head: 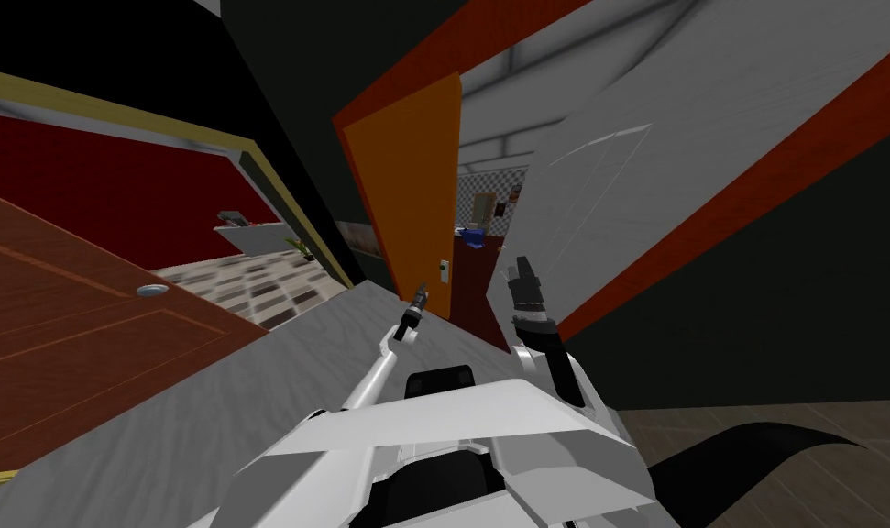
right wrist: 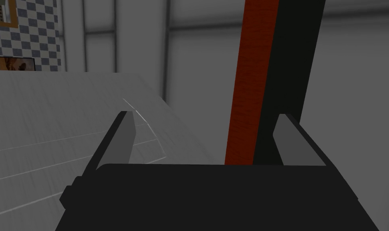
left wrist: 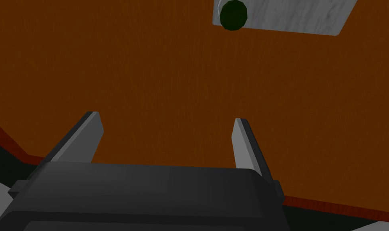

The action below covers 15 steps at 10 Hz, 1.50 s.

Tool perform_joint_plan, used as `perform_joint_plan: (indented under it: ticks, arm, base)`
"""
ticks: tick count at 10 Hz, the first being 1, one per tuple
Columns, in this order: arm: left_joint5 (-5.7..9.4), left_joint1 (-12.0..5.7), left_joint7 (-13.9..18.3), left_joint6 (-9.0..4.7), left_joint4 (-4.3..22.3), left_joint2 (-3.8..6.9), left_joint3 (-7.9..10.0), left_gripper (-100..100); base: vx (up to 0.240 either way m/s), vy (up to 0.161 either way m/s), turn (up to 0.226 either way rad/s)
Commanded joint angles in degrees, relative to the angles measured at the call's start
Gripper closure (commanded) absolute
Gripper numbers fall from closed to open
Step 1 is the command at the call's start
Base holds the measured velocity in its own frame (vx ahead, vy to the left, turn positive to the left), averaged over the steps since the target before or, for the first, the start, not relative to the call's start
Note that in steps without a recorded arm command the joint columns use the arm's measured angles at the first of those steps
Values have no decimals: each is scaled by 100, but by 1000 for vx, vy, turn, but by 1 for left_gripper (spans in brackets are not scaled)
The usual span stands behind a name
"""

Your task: Push the door open

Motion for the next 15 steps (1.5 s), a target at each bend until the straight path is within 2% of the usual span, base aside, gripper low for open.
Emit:
perform_joint_plan:
  ticks: [1, 2, 8, 13, 15]
  arm:
    - [3, -181, 31, 16, 259, -35, -45, -100]
    - [3, -181, 31, 16, 259, -35, -45, -100]
    - [0, -679, 100, 64, 1010, -192, -214, -100]
    - [-3, -998, 144, 95, 1492, -325, -323, -100]
    - [-4, -1173, 168, 112, 1756, -415, -383, -100]
  base:
    - [72, 85, -67]
    - [52, 50, -16]
    - [70, 60, -52]
    - [59, 74, -45]
    - [86, 72, -60]
